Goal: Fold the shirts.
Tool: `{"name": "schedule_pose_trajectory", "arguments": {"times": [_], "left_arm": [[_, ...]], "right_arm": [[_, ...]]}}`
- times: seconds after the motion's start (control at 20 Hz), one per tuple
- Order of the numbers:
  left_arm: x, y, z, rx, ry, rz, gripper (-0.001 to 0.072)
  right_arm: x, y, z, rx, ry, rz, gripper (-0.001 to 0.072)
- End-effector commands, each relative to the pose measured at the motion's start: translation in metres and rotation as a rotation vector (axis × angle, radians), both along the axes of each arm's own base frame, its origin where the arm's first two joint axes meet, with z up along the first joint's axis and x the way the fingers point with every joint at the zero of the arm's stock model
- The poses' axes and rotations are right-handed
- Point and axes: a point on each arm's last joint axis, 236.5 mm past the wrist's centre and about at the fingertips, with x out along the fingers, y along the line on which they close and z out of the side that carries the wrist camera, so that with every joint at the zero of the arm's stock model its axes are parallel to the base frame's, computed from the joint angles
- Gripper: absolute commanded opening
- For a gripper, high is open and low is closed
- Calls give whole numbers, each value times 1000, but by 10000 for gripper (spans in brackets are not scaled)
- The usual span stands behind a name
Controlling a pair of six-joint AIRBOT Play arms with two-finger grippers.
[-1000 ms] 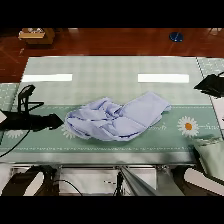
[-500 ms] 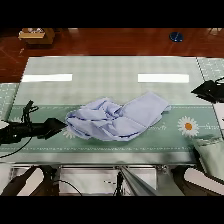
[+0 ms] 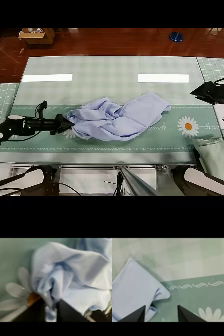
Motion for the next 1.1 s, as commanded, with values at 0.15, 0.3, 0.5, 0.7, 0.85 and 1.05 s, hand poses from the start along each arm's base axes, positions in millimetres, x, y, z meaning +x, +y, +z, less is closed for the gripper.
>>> {"name": "schedule_pose_trajectory", "arguments": {"times": [0.15, 0.3, 0.5, 0.7, 0.85, 1.05], "left_arm": [[25, -11, 14, -18, -55, -78, 29], [21, -21, 34, -87, -57, -139, 27], [25, -21, 46, -84, -94, -151, 27], [27, -20, 53, -75, -120, -152, 27], [28, -20, 55, -71, -131, -153, 27], [28, -20, 56, -72, -124, -146, 27]], "right_arm": [[-5, -1, -3, -10, 21, 11, 492], [-15, -22, -17, -105, 73, 8, 494], [-5, 0, -39, 66, 129, -15, 547], [16, 27, -63, 274, 162, -49, 538], [6, 48, -98, 223, 264, 48, 537], [11, 75, -130, 169, 306, 118, 537]]}}
